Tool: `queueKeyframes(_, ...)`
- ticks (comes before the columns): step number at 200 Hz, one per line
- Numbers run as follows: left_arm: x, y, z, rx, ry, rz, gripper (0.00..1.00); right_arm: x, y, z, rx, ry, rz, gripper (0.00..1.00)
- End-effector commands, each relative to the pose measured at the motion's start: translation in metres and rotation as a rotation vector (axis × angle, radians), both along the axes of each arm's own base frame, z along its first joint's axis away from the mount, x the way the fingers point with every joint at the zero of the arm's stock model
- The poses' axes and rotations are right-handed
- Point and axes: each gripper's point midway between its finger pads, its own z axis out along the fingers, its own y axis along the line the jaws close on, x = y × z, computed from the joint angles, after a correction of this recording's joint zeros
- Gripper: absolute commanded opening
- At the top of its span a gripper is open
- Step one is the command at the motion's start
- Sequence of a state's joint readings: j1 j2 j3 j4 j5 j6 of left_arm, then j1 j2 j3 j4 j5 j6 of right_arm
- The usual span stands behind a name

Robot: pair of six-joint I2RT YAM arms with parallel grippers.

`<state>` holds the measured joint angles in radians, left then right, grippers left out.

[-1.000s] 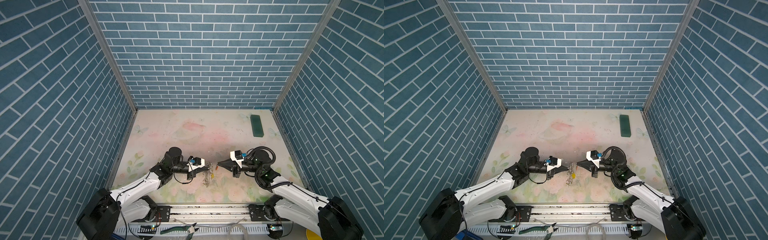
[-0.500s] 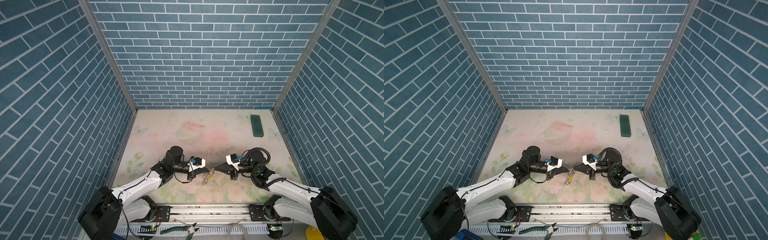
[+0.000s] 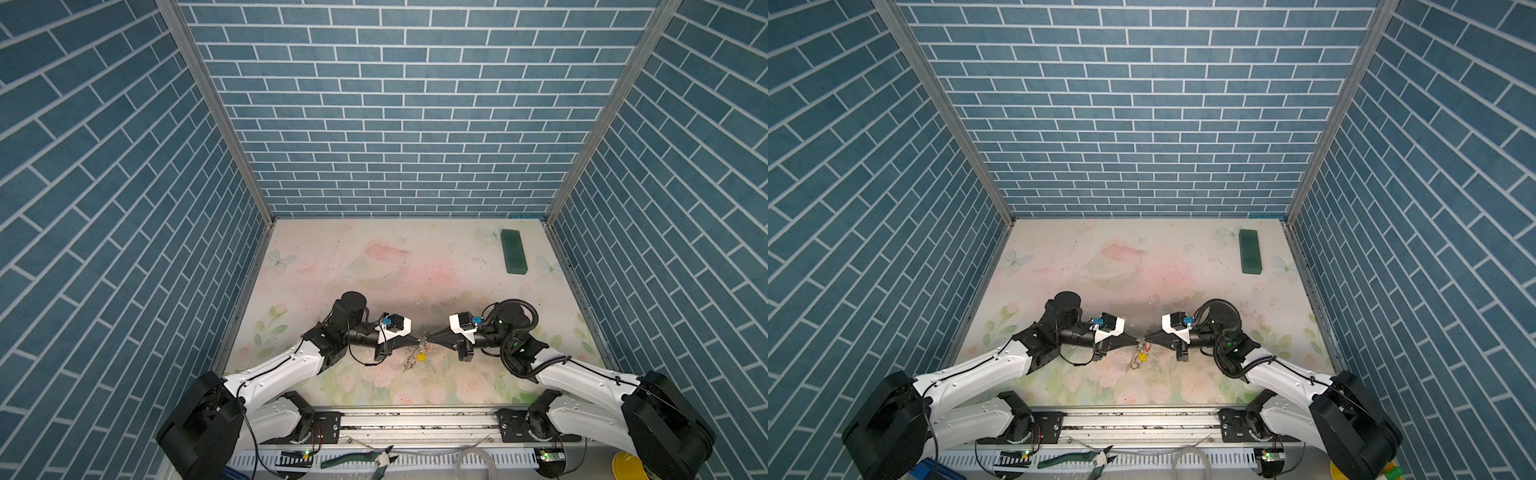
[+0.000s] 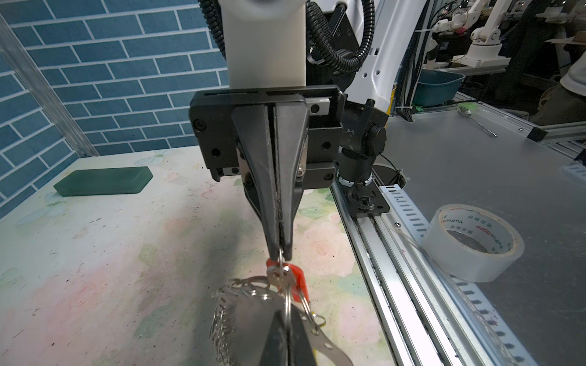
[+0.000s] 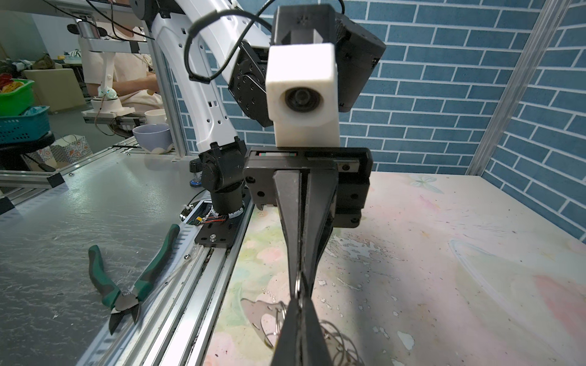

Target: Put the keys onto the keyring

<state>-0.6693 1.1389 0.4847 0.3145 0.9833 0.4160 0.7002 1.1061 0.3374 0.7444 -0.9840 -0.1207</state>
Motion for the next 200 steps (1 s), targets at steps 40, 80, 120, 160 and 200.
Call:
queueKeyframes(40,-0.004,-0.003,0.006,-0.011,0.008,-0.038,0.00,0.000,0.001,0.012,0.012,-0.096,0.008,0.00)
queueKeyframes(80,-0.005,-0.004,0.004,-0.006,0.019,-0.047,0.00,0.000,0.001,0.014,0.016,-0.103,0.009,0.00)
queueKeyframes(120,-0.004,-0.004,0.003,0.001,0.029,-0.049,0.00,0.000,0.002,0.019,0.027,-0.113,0.012,0.00)
queueKeyframes(160,-0.004,-0.005,0.001,0.008,0.038,-0.051,0.00,0.000,0.003,0.022,0.033,-0.114,0.018,0.00)
queueKeyframes(200,-0.003,-0.006,0.001,0.013,0.042,-0.047,0.00,-0.002,0.003,0.025,0.038,-0.116,0.023,0.00)
